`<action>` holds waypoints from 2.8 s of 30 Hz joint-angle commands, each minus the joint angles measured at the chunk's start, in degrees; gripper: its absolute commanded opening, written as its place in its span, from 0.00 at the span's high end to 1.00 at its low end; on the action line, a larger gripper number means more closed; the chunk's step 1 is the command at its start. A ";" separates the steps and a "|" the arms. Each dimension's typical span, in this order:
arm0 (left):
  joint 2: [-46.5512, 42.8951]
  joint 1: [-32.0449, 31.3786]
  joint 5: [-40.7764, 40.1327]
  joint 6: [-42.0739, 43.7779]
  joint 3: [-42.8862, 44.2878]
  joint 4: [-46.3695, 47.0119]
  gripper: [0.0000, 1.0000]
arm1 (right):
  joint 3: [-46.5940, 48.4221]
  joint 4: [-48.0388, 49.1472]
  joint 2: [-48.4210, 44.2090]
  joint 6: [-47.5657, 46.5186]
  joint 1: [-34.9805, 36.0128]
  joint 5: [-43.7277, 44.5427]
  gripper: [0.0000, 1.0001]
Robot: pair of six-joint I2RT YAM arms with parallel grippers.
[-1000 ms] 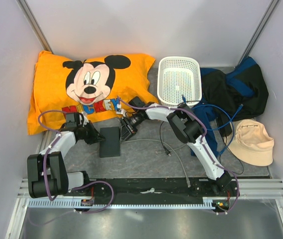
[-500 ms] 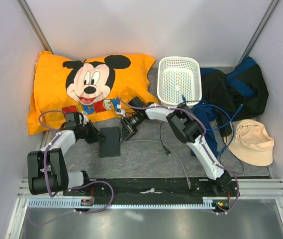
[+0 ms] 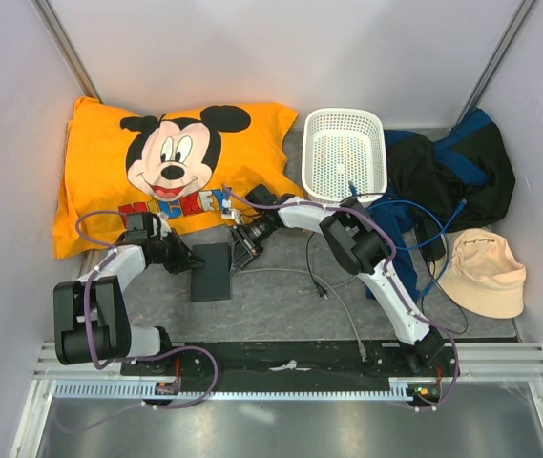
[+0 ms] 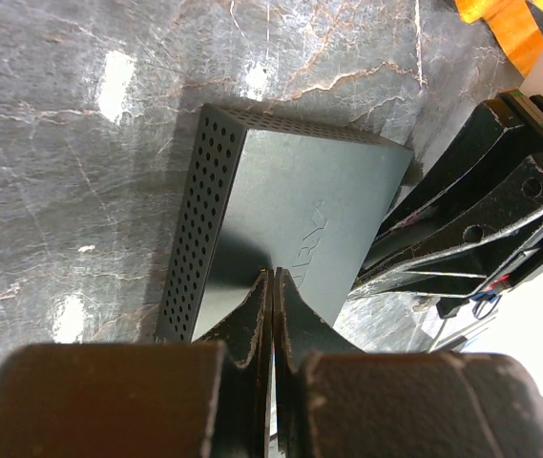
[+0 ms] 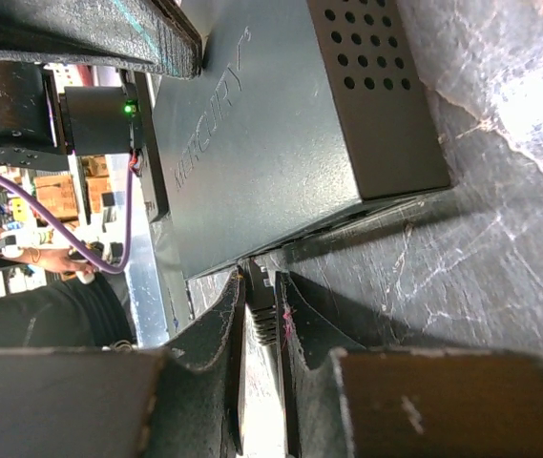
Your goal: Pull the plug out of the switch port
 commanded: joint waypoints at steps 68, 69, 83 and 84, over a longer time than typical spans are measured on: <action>-11.11 0.51 -10.10 7.28 0.80 -3.32 0.93 | -3.14 -4.82 -37.89 -14.25 -46.65 62.50 0.03; -11.72 0.60 -8.61 7.63 1.06 -3.06 0.84 | -3.67 -4.47 -40.25 -13.81 -46.57 57.35 0.02; -18.93 1.22 -2.26 22.12 12.22 -6.39 0.00 | -28.96 -2.98 -64.61 -7.93 -28.29 77.95 0.02; -19.28 1.39 -4.79 24.92 13.71 -6.92 0.00 | -32.38 -2.63 -66.97 -7.22 -27.94 77.95 0.02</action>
